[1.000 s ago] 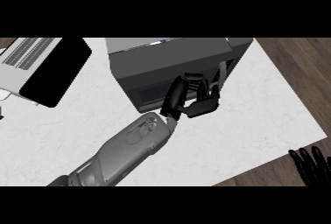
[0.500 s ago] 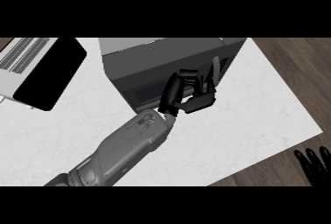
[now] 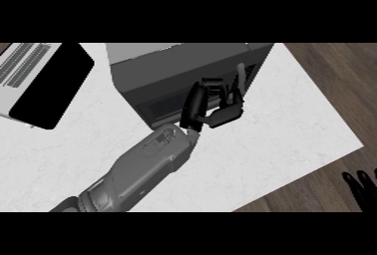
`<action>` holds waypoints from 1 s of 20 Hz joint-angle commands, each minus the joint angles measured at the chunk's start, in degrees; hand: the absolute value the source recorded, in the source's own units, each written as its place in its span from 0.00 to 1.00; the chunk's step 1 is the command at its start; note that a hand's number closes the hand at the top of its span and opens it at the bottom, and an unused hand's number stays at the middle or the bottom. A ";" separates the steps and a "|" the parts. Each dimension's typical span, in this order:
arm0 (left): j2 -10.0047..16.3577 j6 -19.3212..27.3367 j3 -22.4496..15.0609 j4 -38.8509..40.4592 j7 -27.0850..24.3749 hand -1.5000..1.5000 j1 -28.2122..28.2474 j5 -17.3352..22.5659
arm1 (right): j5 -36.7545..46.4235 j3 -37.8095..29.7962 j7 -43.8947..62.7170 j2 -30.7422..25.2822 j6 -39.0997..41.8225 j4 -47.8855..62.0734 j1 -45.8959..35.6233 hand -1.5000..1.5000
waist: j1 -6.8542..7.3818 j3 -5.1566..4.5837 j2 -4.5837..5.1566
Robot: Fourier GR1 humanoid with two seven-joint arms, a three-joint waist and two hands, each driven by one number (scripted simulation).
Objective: Pick up the milk, place it into the microwave and close the microwave
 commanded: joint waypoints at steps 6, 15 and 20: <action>-0.14 -0.99 1.34 5.11 -1.62 1.00 -4.45 2.30 | -3.84 -0.21 0.07 -0.85 2.09 -2.28 0.95 0.00 | -1.20 0.14 0.93; -0.14 -1.33 0.55 6.75 -2.63 1.00 -5.44 4.08 | -6.48 -0.54 1.59 -2.39 3.17 -3.55 2.44 0.00 | -0.99 0.21 0.87; -0.14 -0.66 0.66 6.64 -3.11 1.00 -6.12 5.49 | -6.93 -0.38 2.42 -3.60 4.27 -4.85 3.75 0.00 | -2.16 0.21 0.76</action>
